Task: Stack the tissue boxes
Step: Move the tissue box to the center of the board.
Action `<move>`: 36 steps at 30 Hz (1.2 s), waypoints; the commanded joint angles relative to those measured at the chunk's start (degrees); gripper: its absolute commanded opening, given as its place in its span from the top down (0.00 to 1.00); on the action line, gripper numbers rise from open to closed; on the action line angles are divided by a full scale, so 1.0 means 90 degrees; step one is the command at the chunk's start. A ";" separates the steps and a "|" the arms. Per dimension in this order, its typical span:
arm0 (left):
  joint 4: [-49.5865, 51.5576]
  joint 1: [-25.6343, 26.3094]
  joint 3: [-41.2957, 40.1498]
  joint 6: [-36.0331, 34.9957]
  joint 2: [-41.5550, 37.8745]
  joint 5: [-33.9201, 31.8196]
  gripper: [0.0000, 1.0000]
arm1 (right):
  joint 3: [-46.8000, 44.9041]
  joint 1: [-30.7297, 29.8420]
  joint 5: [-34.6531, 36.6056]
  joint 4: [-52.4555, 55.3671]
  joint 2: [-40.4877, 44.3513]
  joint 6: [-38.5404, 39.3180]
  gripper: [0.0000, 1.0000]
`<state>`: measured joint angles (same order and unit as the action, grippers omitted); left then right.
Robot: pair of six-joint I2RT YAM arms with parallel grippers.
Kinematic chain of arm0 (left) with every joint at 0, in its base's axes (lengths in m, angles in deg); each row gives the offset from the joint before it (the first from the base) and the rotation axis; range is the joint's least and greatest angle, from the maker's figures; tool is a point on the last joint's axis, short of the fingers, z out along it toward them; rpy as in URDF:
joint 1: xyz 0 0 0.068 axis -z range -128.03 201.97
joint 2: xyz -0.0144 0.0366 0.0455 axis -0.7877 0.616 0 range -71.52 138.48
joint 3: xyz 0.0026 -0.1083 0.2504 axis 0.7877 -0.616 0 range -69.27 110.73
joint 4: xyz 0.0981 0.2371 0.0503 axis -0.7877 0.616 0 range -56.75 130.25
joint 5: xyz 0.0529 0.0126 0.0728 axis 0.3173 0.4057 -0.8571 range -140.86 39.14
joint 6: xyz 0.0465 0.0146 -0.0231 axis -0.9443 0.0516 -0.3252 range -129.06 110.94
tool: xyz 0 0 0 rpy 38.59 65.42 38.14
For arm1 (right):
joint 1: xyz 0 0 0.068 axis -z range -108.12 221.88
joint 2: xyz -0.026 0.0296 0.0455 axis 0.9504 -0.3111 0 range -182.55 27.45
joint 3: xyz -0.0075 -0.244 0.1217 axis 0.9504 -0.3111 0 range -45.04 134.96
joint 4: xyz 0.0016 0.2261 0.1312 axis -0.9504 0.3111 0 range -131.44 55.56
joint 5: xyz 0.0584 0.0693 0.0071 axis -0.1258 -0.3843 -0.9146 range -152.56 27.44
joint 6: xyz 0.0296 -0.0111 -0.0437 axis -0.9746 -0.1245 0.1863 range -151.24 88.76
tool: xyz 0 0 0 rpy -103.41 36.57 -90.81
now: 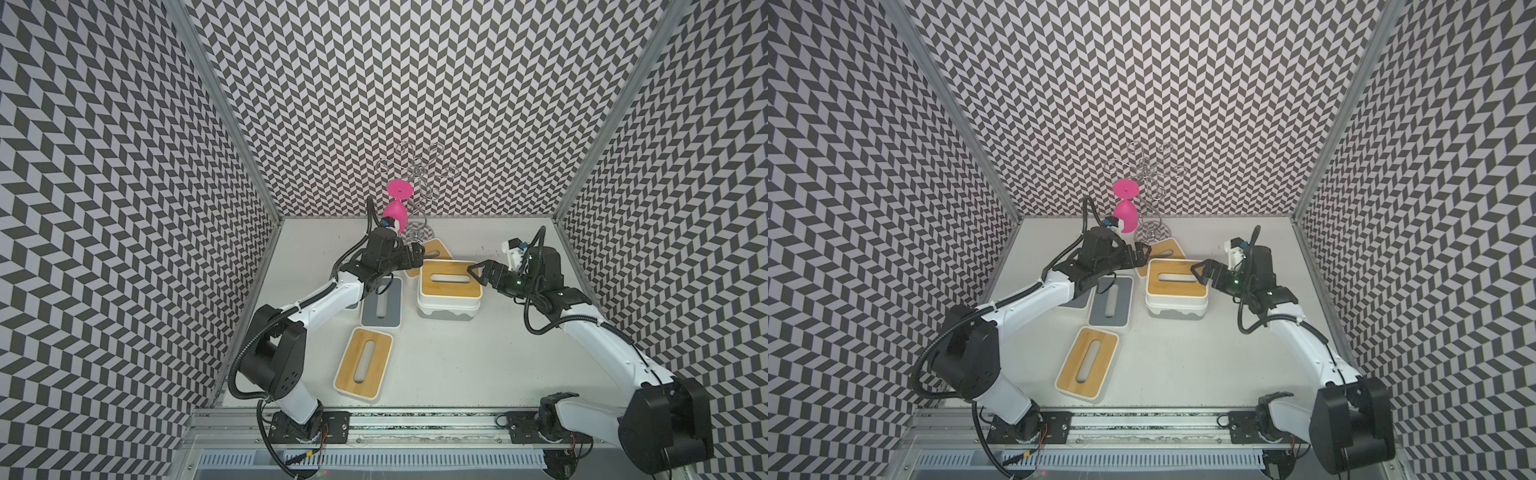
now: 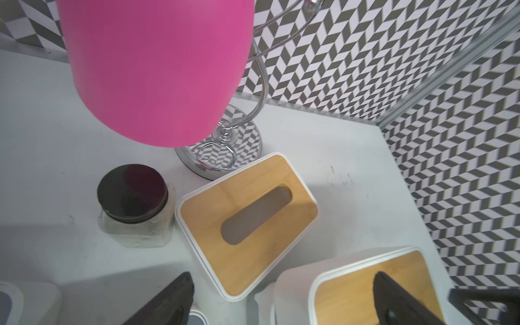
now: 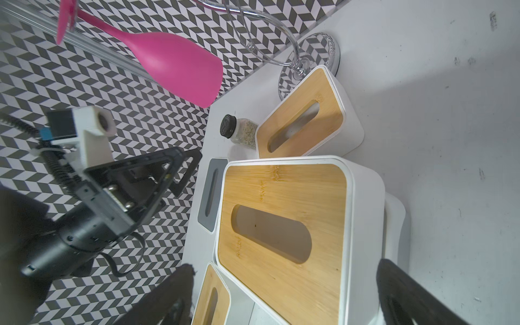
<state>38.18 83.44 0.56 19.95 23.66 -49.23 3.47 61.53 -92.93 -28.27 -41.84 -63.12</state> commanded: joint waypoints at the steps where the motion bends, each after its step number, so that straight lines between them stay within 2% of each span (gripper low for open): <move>1: 0.0494 -0.0034 0.0400 -0.0518 0.0251 -0.0359 0.01 | 0.0133 0.0021 -0.0033 -0.0062 0.0178 0.0112 0.01; 5: 0.0658 -0.0109 0.0617 -0.0501 0.0511 -0.0350 0.04 | 0.0091 0.0021 -0.0047 -0.0081 0.0179 0.0064 0.01; 11: 0.0149 -0.0124 0.0515 -0.0351 0.0586 0.0575 0.06 | 0.0027 0.0022 0.0000 -0.0142 0.0180 0.0053 0.01; 17: 0.0146 -0.0096 0.0706 -0.0353 0.0901 0.0986 0.07 | -0.0013 0.0025 0.0015 -0.0184 0.0143 0.0040 0.01; 22: -0.0153 0.0144 0.0739 -0.0422 0.0987 0.1255 0.10 | -0.0062 0.0026 0.0086 -0.0203 0.0123 0.0056 0.01; 36: -0.0427 0.0640 0.0429 0.0018 0.1051 0.1290 0.16 | -0.0098 0.0071 0.0217 -0.0214 0.0005 0.0084 0.01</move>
<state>36.30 88.05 5.50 18.88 32.97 -37.91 2.99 61.61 -92.04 -27.76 -41.60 -63.14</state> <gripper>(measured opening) 0.841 0.992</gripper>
